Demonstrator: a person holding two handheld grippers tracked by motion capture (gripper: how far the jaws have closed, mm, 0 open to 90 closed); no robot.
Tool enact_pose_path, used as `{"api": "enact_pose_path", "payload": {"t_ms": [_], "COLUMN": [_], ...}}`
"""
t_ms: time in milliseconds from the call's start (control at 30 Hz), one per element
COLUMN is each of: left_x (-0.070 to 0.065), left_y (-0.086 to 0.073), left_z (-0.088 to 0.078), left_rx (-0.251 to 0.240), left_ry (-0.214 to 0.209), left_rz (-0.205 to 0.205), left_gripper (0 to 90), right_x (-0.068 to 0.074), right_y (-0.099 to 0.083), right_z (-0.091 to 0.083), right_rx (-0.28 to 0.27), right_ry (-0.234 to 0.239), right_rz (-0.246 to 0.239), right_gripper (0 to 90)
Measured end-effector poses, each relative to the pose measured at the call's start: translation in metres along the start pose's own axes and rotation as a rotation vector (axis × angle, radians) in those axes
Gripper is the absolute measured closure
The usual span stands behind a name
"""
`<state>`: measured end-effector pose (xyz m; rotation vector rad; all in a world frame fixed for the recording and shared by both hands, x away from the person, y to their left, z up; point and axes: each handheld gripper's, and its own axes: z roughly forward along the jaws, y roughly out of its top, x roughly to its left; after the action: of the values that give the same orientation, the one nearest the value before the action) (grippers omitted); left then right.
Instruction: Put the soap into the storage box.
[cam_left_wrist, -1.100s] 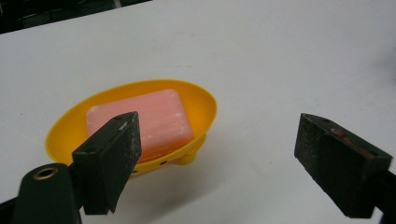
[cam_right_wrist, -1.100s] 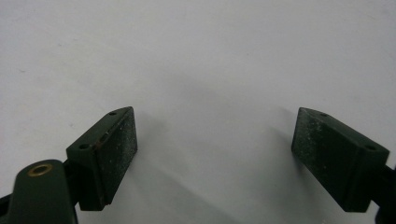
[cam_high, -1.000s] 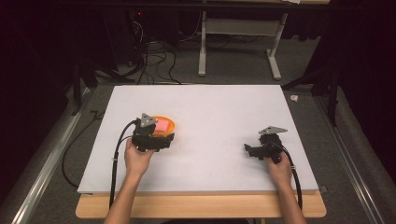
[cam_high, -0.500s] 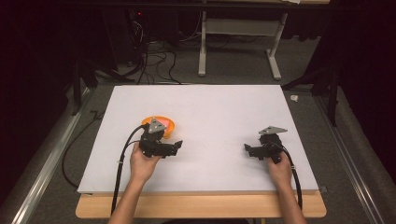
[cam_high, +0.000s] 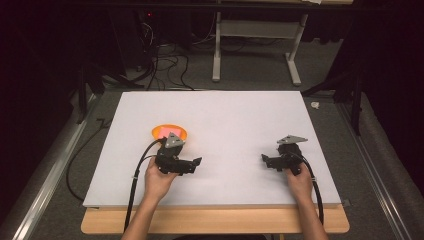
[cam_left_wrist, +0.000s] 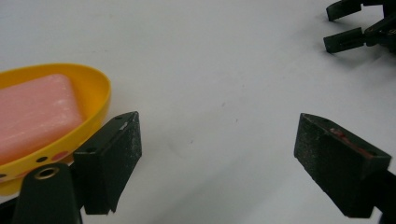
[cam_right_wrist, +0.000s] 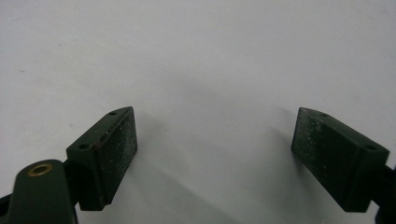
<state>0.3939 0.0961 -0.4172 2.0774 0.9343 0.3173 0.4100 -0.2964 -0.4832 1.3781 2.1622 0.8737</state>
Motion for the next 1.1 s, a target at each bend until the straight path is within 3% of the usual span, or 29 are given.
{"api": "enact_pose_path", "payload": {"t_ms": [133, 367, 567, 633, 1100], "left_x": [-0.002, -0.013, -0.018, -0.021, -0.032], "left_y": [-0.002, -0.007, -0.01, -0.013, -0.026], "left_z": [0.005, 0.017, 0.021, 0.025, 0.043], "left_rx": [0.009, 0.05, 0.034, 0.037, 0.057], "left_ry": [-0.03, -0.062, -0.074, -0.096, -0.106], "left_rz": [-0.012, 0.015, 0.014, 0.015, 0.049], "left_gripper": [16.6, 17.1, 16.9, 16.9, 16.3], "right_x": [0.0, 0.0, 0.0, 0.0, 0.0], "right_y": [0.0, 0.0, 0.0, 0.0, 0.0], "right_z": [0.0, 0.0, 0.0, 0.0, 0.0], "right_rx": [0.0, -0.001, -0.001, -0.001, -0.001], "right_ry": [0.0, 0.0, 0.0, 0.0, 0.0], "right_rz": [0.0, -0.003, -0.003, -0.003, -0.004], "right_gripper": [14.9, 15.0, 14.9, 14.9, 14.9]}}
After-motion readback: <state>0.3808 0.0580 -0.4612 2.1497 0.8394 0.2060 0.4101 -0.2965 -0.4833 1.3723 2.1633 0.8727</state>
